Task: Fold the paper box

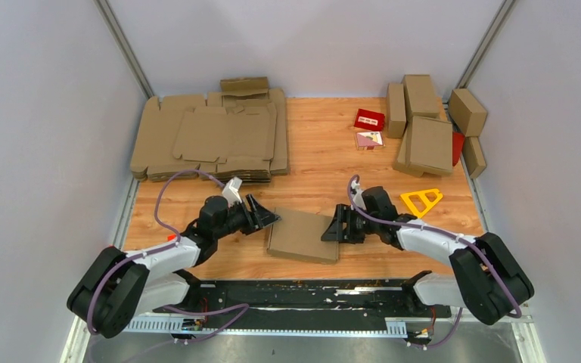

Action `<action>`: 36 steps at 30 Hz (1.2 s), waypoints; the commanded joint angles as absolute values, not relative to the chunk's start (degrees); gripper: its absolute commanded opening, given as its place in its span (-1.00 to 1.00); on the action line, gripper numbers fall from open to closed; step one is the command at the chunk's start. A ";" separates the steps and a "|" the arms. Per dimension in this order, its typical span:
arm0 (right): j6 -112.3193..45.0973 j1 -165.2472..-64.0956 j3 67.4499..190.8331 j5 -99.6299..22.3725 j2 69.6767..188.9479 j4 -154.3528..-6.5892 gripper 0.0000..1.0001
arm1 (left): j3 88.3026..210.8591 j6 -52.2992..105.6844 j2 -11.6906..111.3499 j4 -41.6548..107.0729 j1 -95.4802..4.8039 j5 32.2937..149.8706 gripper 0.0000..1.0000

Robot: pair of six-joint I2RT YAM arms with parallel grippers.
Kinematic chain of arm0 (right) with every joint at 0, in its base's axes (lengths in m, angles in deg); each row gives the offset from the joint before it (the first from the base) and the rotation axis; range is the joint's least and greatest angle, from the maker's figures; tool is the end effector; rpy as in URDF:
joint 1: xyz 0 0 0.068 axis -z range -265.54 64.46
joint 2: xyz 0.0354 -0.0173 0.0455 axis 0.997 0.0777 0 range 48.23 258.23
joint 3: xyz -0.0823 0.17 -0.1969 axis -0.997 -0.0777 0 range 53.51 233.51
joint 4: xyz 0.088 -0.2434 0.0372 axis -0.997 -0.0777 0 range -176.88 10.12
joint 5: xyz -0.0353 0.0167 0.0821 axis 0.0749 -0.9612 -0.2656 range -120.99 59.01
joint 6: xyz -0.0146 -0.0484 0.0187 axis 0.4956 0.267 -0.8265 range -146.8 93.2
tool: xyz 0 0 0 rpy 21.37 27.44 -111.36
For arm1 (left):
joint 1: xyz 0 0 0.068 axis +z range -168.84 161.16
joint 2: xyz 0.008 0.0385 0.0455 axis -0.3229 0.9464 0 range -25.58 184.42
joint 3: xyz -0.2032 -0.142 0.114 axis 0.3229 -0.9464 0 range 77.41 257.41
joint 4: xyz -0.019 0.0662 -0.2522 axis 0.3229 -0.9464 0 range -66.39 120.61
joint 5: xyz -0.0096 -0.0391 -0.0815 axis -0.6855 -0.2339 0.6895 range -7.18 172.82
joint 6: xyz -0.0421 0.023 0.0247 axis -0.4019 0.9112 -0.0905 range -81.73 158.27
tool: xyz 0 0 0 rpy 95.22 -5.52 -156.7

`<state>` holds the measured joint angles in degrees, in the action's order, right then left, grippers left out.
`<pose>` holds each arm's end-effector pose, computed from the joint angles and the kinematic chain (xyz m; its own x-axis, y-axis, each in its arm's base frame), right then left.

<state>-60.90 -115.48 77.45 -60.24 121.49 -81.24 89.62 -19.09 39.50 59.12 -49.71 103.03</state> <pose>0.1783 0.1228 0.1384 -0.9497 0.0176 -0.3127 -0.2068 0.7146 0.6682 0.1673 -0.1144 0.1495 -0.8238 -0.4282 -0.3714 0.1074 0.5254 -0.8440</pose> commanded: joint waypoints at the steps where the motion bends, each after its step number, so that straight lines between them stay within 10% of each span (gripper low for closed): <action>1: -61.07 -115.16 75.94 -60.98 120.73 -75.88 0.21 | 90.36 -27.77 36.73 71.00 -51.62 115.93 0.32; 12: -63.58 -111.01 72.41 -65.37 118.38 -70.02 0.24 | 89.09 -37.38 34.79 81.48 -51.62 120.07 0.07; 26: -64.17 -108.28 69.24 -67.90 117.93 -65.18 0.38 | 90.26 -38.42 46.95 90.54 -56.16 119.74 0.29; 36: -64.50 -105.06 66.83 -64.95 108.63 -69.21 -0.12 | 90.46 -35.46 47.60 86.46 -56.47 117.06 0.21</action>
<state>-65.12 -105.34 65.95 -68.37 112.52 -69.53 91.11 -38.74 48.20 98.61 -54.28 112.51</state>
